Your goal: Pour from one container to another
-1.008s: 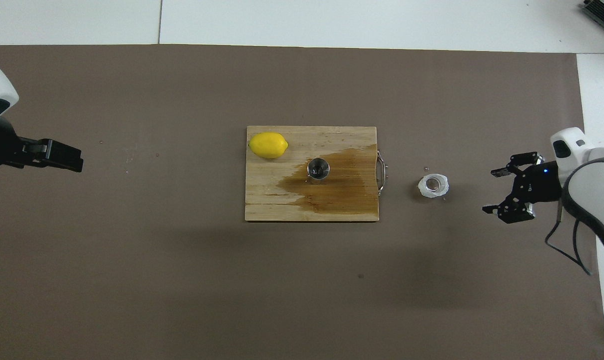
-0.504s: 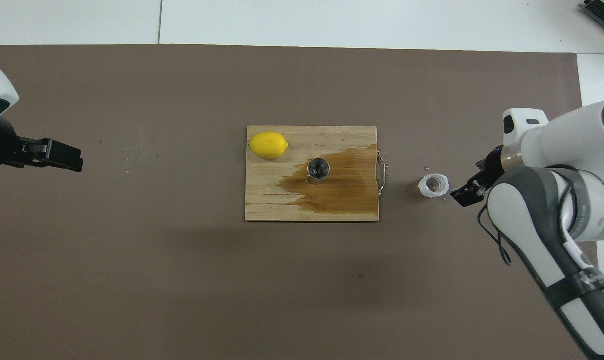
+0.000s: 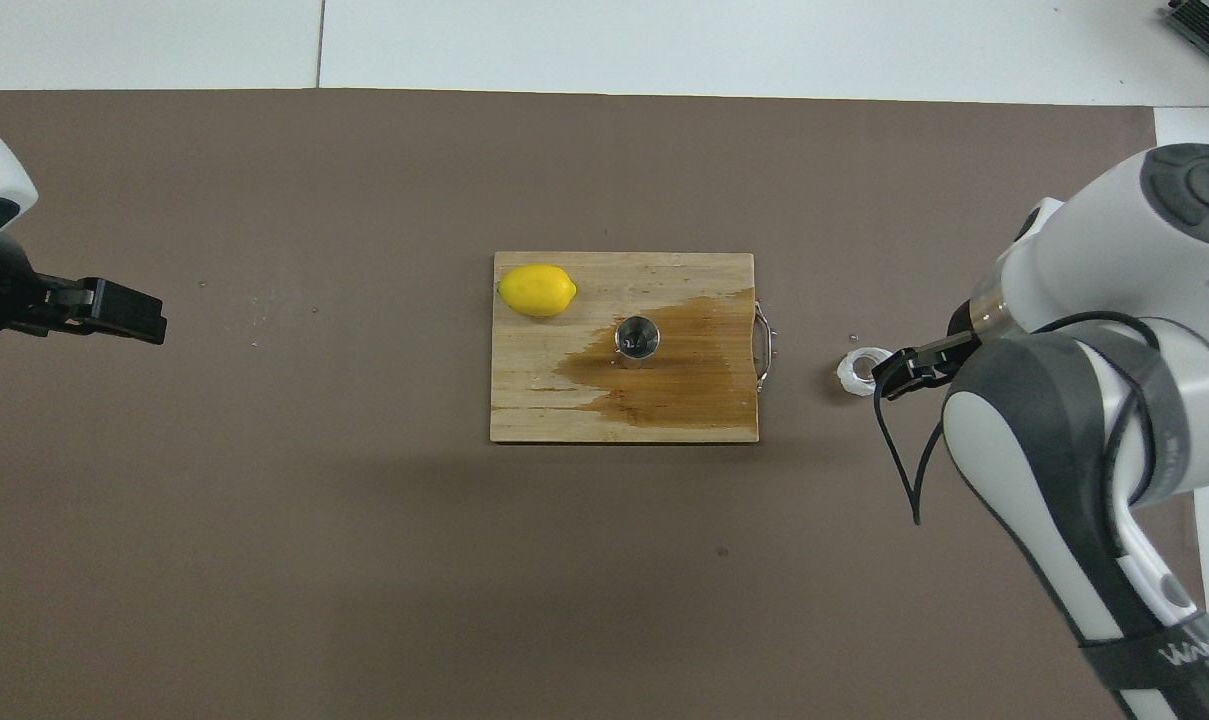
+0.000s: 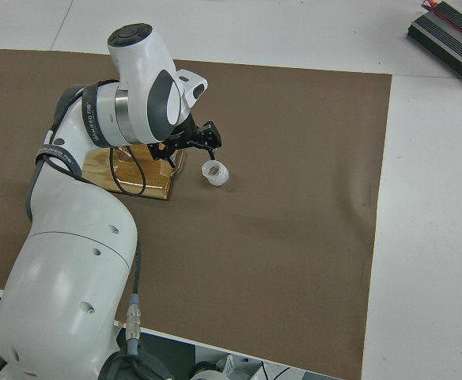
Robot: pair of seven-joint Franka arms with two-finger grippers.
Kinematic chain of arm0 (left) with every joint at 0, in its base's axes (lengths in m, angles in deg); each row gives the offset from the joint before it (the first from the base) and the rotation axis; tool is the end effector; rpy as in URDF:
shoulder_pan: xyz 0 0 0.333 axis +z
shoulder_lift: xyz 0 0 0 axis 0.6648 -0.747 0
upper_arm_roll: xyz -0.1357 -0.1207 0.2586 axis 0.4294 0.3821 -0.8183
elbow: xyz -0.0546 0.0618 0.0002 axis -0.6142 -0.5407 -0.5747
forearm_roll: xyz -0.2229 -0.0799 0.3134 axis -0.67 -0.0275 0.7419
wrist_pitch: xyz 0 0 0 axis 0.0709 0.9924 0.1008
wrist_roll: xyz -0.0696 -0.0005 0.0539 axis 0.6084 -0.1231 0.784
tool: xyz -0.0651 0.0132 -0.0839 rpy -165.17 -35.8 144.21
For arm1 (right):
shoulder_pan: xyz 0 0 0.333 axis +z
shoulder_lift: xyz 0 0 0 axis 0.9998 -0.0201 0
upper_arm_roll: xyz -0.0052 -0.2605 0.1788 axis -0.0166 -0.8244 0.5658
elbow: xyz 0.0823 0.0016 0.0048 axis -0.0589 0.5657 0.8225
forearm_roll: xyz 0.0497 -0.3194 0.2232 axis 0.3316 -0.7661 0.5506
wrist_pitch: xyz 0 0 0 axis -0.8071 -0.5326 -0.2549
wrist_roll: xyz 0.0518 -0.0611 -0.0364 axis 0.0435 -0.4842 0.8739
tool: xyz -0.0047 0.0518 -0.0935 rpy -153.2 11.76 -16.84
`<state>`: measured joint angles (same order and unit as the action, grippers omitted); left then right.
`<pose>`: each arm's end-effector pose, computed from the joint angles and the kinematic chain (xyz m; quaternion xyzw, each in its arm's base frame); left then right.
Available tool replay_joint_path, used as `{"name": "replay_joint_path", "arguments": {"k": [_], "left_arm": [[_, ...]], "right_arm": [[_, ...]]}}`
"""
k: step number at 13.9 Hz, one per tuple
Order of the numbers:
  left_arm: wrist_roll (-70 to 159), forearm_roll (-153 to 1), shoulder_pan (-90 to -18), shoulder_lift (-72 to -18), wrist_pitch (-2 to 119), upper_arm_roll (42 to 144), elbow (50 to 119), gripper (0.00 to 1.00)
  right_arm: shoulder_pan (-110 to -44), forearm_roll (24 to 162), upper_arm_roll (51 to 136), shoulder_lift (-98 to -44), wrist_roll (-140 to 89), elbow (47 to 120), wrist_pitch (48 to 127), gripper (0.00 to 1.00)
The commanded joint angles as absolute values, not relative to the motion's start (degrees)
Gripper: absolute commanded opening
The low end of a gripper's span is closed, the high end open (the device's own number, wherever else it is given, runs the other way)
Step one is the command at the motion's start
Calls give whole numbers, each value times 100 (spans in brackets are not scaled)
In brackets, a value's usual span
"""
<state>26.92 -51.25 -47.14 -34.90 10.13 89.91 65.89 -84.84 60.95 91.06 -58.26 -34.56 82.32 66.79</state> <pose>0.5501 -0.0560 0.6176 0.9977 -0.0662 -0.0084 0.0076 0.5538 0.0854 0.5035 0.9944 0.0732 -0.0742 0.0168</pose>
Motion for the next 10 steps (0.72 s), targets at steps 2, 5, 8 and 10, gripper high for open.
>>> {"name": "replay_joint_path", "arguments": {"k": [2, 5, 8, 10], "left_arm": [[2686, -5035, -4676, -3341, 987, 9010, 6741, 100], [2686, -5035, -4676, -3341, 987, 9010, 6741, 100], [2686, -5043, -4676, -3341, 987, 9010, 6741, 100], [2686, -5035, -4676, -3341, 987, 9010, 6741, 100]], "right_arm": [[-8804, 6503, 9054, -5844, -4441, 7081, 5656, 100], [-9104, 6477, 9054, -5661, -4406, 6999, 5575, 100], [-9157, 6538, 9063, -5607, -4414, 7026, 5628, 100], [-9157, 6538, 9063, -5598, -4414, 7035, 5628, 100]]}}
